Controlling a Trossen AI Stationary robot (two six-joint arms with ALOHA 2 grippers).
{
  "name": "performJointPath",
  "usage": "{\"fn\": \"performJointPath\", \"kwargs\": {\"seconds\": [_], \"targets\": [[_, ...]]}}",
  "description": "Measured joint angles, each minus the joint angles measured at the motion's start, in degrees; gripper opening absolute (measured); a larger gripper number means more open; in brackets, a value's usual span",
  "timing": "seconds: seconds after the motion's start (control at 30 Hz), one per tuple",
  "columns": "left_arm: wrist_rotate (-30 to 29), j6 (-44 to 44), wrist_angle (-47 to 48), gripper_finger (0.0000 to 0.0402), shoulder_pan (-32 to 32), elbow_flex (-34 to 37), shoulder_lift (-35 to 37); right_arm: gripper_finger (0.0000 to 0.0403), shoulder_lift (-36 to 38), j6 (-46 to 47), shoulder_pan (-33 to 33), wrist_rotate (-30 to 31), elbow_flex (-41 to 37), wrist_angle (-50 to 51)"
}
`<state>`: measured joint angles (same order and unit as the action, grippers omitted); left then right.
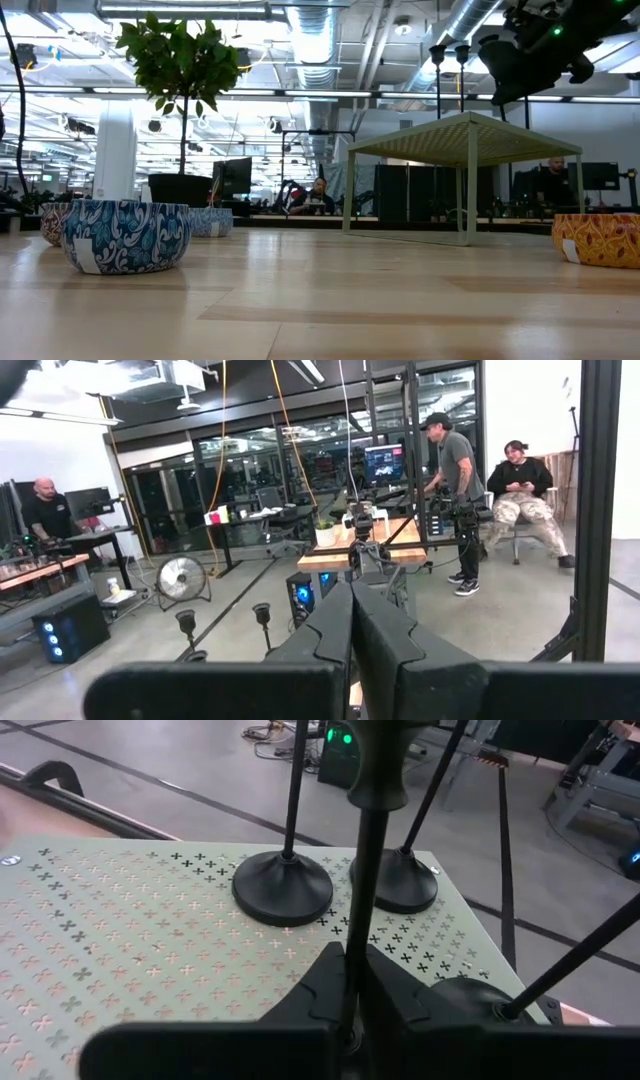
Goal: Pick & Place candle stick holders
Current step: Align the black candle holder with the bottom left black candle holder on the shelf
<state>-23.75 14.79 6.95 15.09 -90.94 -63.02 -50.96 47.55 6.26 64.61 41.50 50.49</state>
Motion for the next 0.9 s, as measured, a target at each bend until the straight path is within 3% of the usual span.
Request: {"fn": "performJointPath", "kwargs": {"seconds": [0.57,0.9], "targets": [[0.0,0.0,0.3,0.0008,0.0,0.0,0.0,0.0002,0.1,2.6,4.3,-0.3,0.0,0.0],[0.0,0.0,0.3,0.0009,0.0,0.0,0.0,0.0003,0.1,8.1,3.4,0.7,0.0,5.5]]}}
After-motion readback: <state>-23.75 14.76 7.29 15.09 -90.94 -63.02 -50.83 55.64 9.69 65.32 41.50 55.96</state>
